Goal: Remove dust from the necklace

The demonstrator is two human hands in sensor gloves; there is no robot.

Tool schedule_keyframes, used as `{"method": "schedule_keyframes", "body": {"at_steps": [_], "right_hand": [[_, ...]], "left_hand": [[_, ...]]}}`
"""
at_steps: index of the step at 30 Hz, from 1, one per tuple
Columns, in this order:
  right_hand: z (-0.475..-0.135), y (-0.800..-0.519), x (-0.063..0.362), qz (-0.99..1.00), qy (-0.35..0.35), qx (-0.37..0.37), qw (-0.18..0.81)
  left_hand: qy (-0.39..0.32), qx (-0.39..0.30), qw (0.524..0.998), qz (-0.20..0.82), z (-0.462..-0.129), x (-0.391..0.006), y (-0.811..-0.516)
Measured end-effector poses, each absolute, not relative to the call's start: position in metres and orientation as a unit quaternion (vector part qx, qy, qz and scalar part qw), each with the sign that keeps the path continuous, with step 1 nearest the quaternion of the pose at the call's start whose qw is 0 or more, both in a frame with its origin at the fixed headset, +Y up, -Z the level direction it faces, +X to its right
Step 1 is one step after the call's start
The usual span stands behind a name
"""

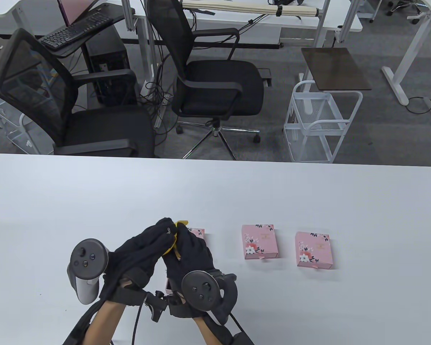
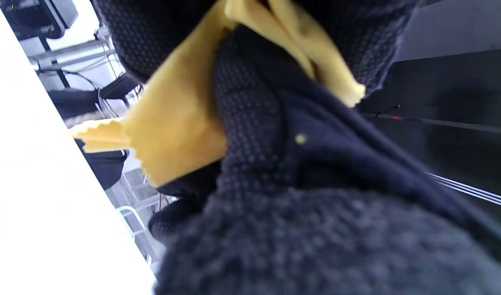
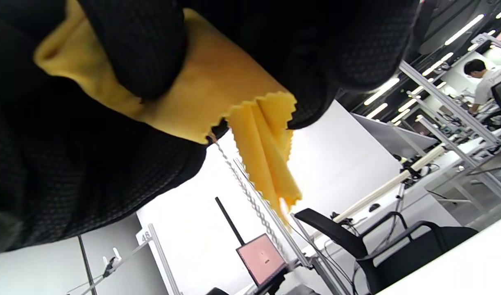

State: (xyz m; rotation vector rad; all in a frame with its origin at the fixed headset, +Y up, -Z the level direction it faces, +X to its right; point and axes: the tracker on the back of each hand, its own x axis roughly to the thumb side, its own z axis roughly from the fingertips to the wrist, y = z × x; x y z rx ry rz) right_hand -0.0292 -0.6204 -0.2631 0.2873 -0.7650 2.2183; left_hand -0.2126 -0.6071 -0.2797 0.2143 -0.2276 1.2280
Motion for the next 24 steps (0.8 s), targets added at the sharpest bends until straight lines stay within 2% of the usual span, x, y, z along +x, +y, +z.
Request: {"method": "schedule_keyframes", "body": {"at_steps": [5,12,18,24], "right_hand": [[-0.262,-0.615,-0.028,0.855,-0.28,0.14,0.413],[-0.265,-0.609,-0.028,0.864,-0.225,0.192,0.408],[-0.27,-0.61,-0.021,0.859,-0.189,0.181,0.44],[-0.273,-0.611,-0.02,0.855,-0.156,0.201,0.452]], "left_hand": [[-0.128,0.11,0.803,0.571,-0.276,-0.218,-0.598],[-0.141,0.134,0.808,0.557,-0.276,-0.223,-0.595],[-0.146,0.155,0.802,0.558,-0.275,-0.225,-0.594],[-0.149,0.168,0.793,0.567,-0.273,-0.226,-0.593]]}}
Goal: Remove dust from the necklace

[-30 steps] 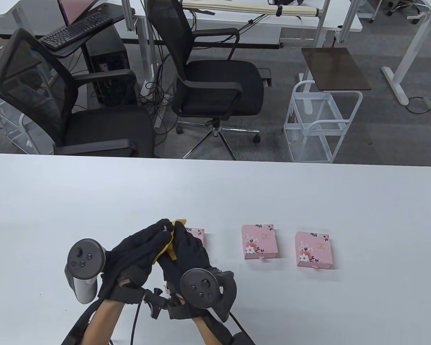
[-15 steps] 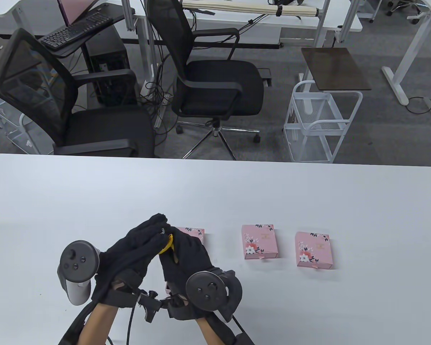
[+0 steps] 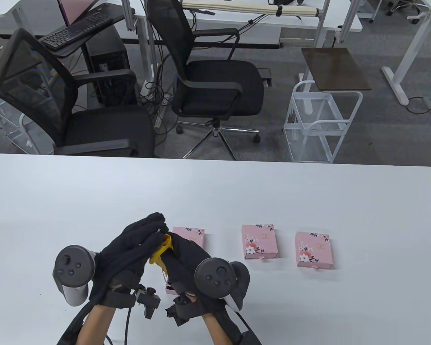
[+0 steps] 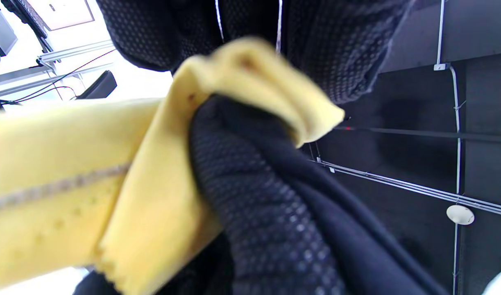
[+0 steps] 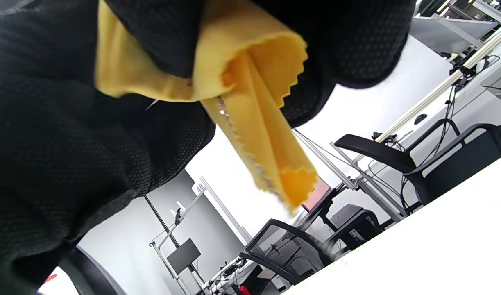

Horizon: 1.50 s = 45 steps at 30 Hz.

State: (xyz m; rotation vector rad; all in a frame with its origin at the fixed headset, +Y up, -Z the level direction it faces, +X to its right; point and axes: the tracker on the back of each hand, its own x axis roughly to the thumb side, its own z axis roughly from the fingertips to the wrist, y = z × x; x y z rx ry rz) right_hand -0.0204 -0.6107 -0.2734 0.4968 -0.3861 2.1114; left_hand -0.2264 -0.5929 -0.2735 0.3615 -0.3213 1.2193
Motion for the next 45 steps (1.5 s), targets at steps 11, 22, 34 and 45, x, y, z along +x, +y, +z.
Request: {"method": "schedule_keyframes", "body": {"at_steps": [11,22,34,45], "right_hand": [[-0.28,-0.62,-0.021,0.864,-0.131,0.196,0.446],[-0.285,-0.63,-0.028,0.866,-0.083,0.201,0.45],[-0.29,-0.639,-0.035,0.884,-0.068,0.202,0.415],[-0.289,-0.646,-0.042,0.893,-0.046,0.209,0.396]], "left_hand": [[-0.129,0.178,0.79,0.573,-0.273,-0.232,-0.592],[-0.125,0.18,0.786,0.578,-0.274,-0.236,-0.592],[-0.126,0.182,0.779,0.587,-0.272,-0.236,-0.591],[-0.127,0.187,0.771,0.595,-0.272,-0.239,-0.59]]}}
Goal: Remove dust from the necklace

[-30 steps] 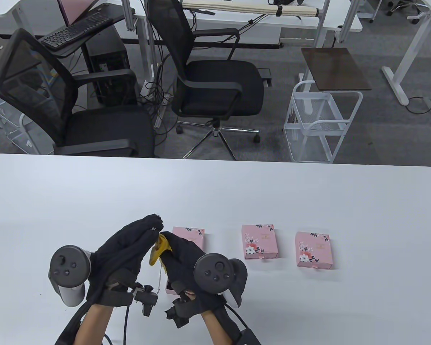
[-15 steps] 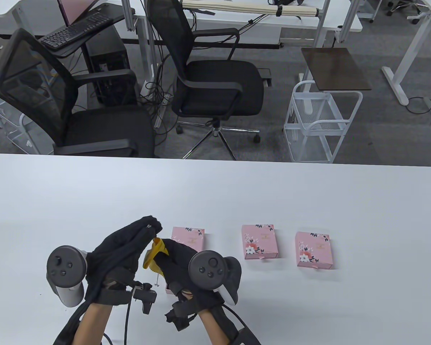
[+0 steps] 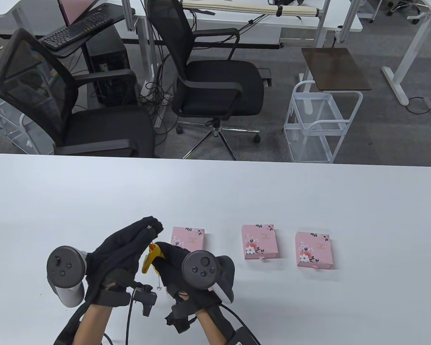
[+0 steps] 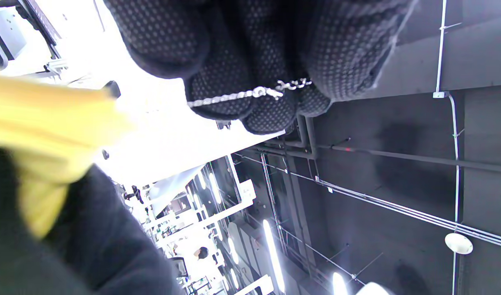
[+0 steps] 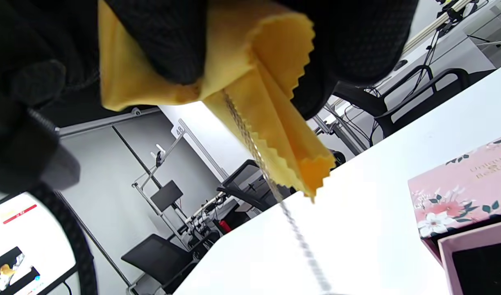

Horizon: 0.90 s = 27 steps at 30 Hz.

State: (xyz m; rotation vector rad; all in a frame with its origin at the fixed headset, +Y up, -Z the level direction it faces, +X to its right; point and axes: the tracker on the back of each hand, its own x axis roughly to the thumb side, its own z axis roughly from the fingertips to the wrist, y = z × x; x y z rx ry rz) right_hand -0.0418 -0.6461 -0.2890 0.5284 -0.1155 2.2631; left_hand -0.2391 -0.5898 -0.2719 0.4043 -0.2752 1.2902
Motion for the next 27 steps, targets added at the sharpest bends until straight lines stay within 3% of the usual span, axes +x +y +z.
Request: {"method": "schedule_keyframes", "body": {"at_steps": [17,27], "right_hand": [[-0.296,-0.679,-0.058,0.913,0.022,0.201,0.355],[-0.294,-0.682,-0.064,0.922,0.029,0.206,0.327]], "left_hand": [[-0.128,0.184,0.757,0.614,-0.274,-0.246,-0.589],[-0.124,0.187,0.756,0.614,-0.274,-0.247,-0.589]]}}
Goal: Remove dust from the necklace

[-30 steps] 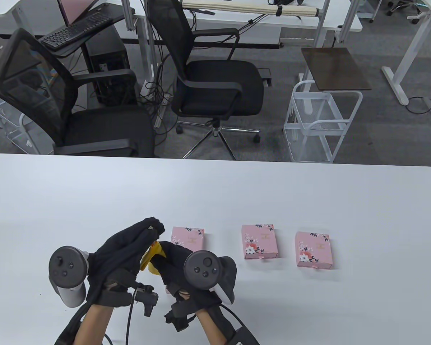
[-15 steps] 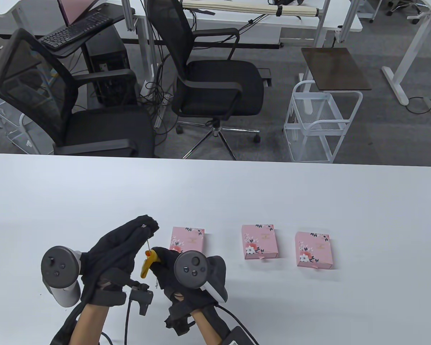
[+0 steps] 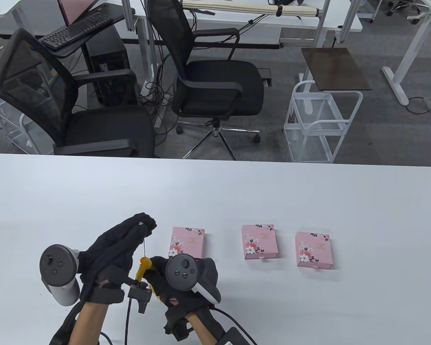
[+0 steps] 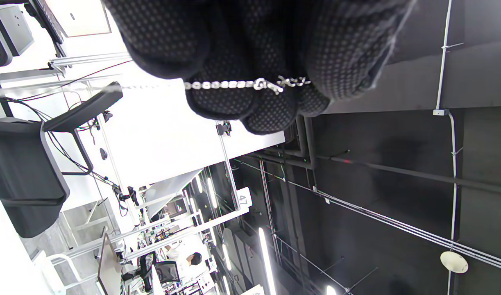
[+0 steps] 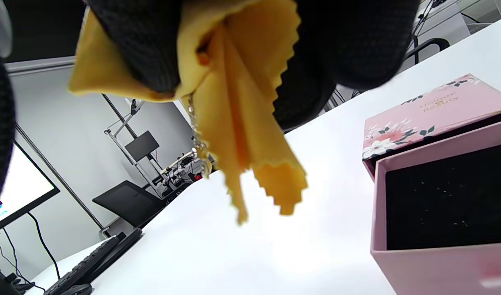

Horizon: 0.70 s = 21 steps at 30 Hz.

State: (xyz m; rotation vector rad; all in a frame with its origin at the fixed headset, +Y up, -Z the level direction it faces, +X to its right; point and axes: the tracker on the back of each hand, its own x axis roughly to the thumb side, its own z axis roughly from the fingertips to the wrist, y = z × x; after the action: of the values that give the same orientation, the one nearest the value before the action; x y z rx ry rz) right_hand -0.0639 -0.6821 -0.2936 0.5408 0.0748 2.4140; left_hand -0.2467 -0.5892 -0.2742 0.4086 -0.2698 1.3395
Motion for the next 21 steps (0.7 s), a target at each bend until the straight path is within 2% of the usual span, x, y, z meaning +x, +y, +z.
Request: {"method": "schedule_keyframes", "body": {"at_steps": [4,16,21], "right_hand": [[-0.293,-0.6808,-0.0664,0.929,0.02,0.212,0.302],[-0.2924,-0.683,-0.067,0.928,0.026,0.207,0.31],[-0.2932,-0.6884,-0.0706,0.924,0.058,0.211,0.313]], "left_hand": [[-0.124,0.19,0.756,0.614,-0.2755,-0.2465,-0.5901],[-0.124,0.19,0.748,0.624,-0.2764,-0.2486,-0.5902],[-0.127,0.198,0.744,0.626,-0.2732,-0.2504,-0.5868]]}}
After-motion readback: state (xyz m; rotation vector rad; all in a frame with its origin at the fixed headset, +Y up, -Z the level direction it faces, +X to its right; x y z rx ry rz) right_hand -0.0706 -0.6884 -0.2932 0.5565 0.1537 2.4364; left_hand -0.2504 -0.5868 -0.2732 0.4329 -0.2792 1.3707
